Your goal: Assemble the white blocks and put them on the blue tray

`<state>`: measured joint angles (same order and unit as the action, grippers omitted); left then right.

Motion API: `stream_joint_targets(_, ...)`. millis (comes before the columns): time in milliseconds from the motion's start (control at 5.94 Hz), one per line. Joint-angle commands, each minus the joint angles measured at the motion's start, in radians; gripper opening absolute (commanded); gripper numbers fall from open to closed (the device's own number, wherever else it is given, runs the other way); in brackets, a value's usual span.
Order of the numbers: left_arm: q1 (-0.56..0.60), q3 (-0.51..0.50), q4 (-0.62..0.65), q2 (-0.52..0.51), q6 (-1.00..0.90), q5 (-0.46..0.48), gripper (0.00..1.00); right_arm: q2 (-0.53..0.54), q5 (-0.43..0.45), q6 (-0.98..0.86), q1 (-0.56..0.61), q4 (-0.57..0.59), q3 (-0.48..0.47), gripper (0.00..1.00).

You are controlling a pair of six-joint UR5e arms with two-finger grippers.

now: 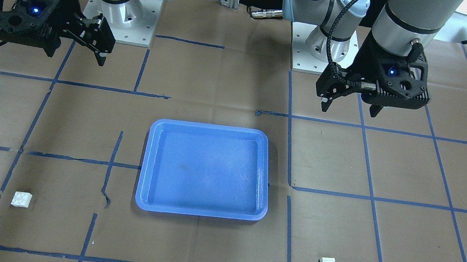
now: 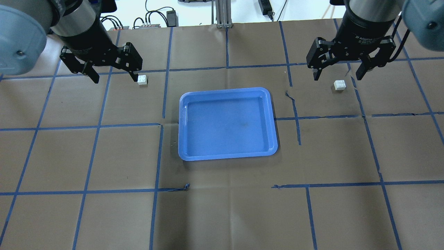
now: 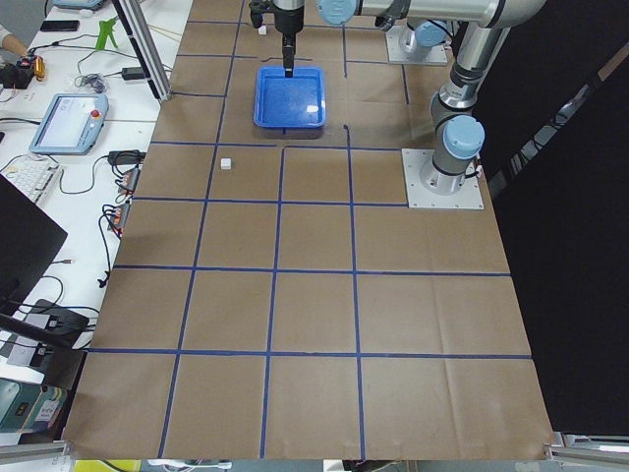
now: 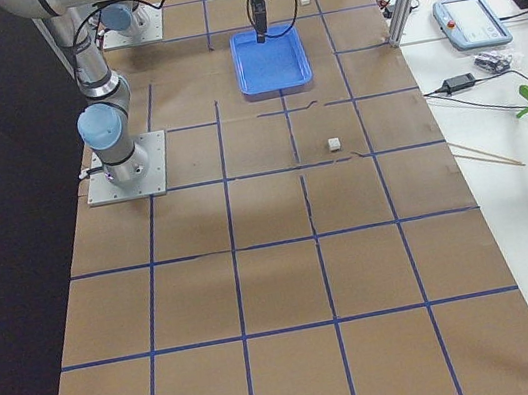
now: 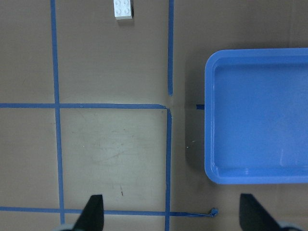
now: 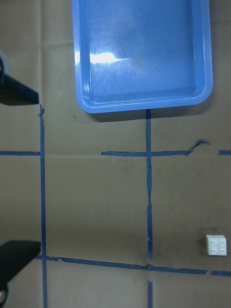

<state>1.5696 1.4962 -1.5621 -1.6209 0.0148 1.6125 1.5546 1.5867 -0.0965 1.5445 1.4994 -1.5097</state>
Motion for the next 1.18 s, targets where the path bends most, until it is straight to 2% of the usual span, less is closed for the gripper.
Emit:
stream_joint_targets(0,-0.003,0.050,0.044,-0.040,-0.034,0.006,0.99,-0.004,-0.002,-0.412,-0.059,0.039,-0.003,1.00)
stream_joint_targets(168,-0.038,0.111,0.173,-0.074,-0.102,0.006,0.99,-0.045,-0.004,-0.590,-0.108,0.044,0.000,1.00)
stream_joint_targets(337,-0.099,0.148,0.351,-0.145,-0.157,-0.002,0.99,-0.076,-0.005,-0.855,-0.162,0.101,0.006,1.00)
stream_joint_targets(505,-0.129,0.101,0.491,-0.271,-0.103,-0.002,0.99,-0.117,-0.010,-1.192,-0.196,0.161,0.008,1.00)
stream_joint_targets(674,-0.129,-0.004,0.522,-0.406,-0.101,0.004,0.99,-0.155,-0.040,-1.455,-0.234,0.176,0.028,0.99)
stream_joint_targets(842,-0.129,-0.087,0.524,-0.503,-0.125,-0.008,0.99,-0.221,-0.103,-1.652,-0.274,0.176,0.095,0.99)
stream_joint_targets(1011,-0.131,-0.109,0.524,-0.557,-0.382,-0.008,0.99,-0.310,-0.152,-1.780,-0.305,0.173,0.182,0.99)
